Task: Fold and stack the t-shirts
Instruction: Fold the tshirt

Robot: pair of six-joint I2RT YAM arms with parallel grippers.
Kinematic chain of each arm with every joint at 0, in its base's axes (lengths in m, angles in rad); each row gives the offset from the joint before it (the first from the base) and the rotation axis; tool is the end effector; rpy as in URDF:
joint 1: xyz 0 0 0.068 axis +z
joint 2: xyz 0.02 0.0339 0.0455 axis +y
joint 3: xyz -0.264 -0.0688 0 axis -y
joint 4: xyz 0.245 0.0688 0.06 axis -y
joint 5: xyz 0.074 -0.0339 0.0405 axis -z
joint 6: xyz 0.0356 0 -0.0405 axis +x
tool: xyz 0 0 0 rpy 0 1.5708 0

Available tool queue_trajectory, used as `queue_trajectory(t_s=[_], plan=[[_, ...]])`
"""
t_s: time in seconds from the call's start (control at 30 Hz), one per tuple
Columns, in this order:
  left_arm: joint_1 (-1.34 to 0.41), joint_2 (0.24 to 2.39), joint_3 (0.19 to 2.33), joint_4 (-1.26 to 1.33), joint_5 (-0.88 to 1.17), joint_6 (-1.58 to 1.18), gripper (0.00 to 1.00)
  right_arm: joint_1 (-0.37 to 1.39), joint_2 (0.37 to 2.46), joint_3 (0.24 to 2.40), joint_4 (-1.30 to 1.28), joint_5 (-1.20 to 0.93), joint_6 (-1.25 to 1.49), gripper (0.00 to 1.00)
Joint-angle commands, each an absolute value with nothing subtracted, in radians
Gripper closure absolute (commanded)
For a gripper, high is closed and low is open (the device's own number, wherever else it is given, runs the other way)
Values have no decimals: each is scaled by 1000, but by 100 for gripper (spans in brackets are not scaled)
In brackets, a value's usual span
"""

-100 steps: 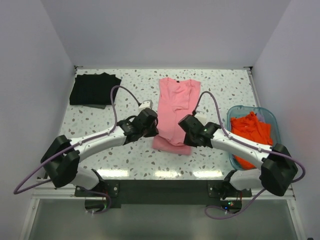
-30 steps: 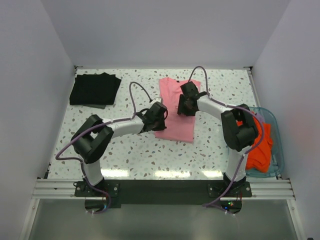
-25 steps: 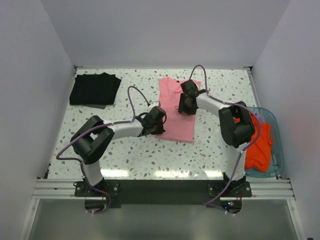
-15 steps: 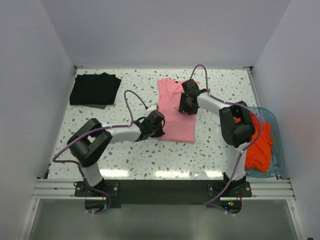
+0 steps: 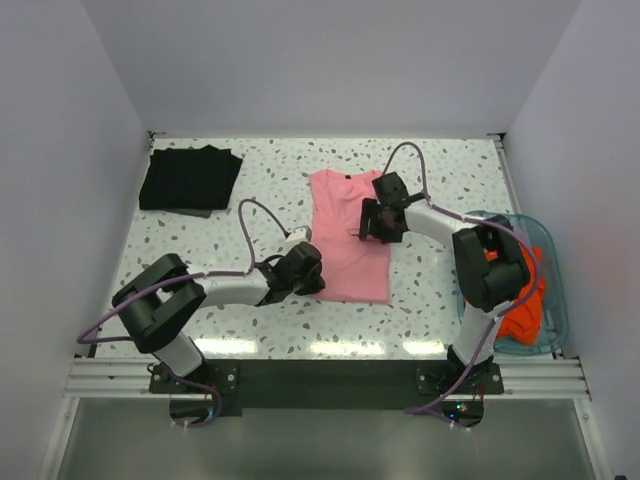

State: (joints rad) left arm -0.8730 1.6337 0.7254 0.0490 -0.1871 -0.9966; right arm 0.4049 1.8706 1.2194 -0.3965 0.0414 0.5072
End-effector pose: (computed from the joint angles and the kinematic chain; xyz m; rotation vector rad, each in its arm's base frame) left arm 0.2015 -0.2300 0.1382 -0.2421 2.4967 -0.6096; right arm 0.3535 0.1499 0.1700 0.1497 2.6378 0.2623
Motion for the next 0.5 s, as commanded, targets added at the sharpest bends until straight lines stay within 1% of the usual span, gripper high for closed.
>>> queue_trajectory(t_s=[0.0, 0.13, 0.17, 0.27, 0.3, 0.37, 0.4, 0.47], plan=[[-910, 1605, 634, -104, -169, -1017, 100, 397, 1769, 1155, -383, 48, 469, 33], [-926, 1523, 577, -124, -172, -1032, 100, 400, 1677, 1131, -428, 66, 459, 30], [-927, 1505, 572, -132, -175, -1031, 99, 399, 1660, 1131, -439, 72, 459, 28], [-927, 1433, 578, -169, -193, -1011, 88, 410, 1580, 1123, -508, 98, 485, 29], [-927, 1396, 586, -192, -207, -1006, 81, 419, 1559, 1114, -524, 103, 495, 30], [-925, 1368, 601, -222, -218, -996, 75, 458, 1481, 1065, -569, 121, 520, 30], [-925, 1344, 612, -257, -230, -993, 70, 480, 1453, 1043, -586, 133, 532, 30], [-922, 1321, 617, -285, -235, -988, 67, 549, 1367, 970, -624, 141, 587, 33]])
